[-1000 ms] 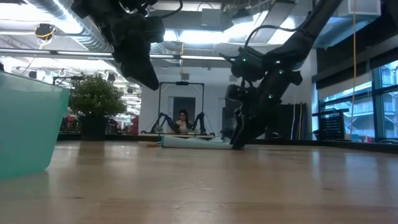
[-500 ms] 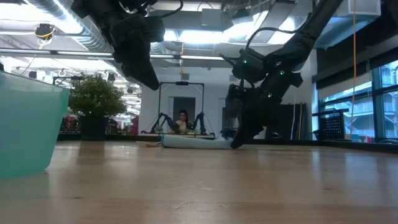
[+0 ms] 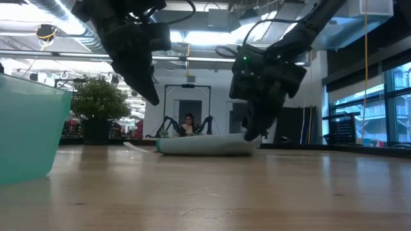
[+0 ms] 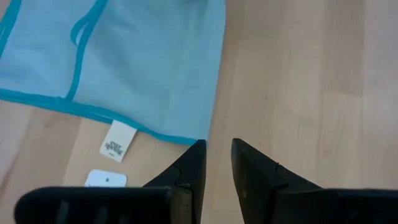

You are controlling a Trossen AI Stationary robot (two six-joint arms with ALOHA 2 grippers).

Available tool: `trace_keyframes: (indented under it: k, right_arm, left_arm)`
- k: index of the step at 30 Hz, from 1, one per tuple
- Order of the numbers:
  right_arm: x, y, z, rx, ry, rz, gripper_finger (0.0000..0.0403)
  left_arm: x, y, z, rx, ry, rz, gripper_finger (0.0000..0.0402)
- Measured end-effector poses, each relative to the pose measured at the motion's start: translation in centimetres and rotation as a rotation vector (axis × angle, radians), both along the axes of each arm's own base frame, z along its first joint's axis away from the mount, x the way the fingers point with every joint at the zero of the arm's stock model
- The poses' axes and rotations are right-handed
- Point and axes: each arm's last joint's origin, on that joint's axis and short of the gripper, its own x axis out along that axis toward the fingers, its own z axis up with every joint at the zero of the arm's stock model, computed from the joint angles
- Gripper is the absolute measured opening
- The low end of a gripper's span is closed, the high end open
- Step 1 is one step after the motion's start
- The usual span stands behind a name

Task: Roll microfiber towels into tight, uniform cylinder then place into a basket
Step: Roll the blue microfiber cloth

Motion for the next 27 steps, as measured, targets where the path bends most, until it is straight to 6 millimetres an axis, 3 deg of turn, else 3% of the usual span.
trace_keyframes:
  k: [5, 19, 27]
  right_arm:
    - [0.2, -0.9, 0.9, 0.048, 0.023, -0.020, 0.0006]
    - [-1.1, -6.5, 1.9, 0.264, 0.042, -0.294, 0.0008]
    - [-2.1, -9.2, 2.1, 0.246, 0.012, -0.393, 0.0006]
  left_arm:
    - [0.0, -0.1, 0.1, 0.002, -0.006, -0.007, 0.0071]
    - [0.0, -0.1, 0.1, 0.019, -0.002, -0.031, 0.0071]
    - [0.0, -0.1, 0.1, 0.019, -0.002, -0.031, 0.0071]
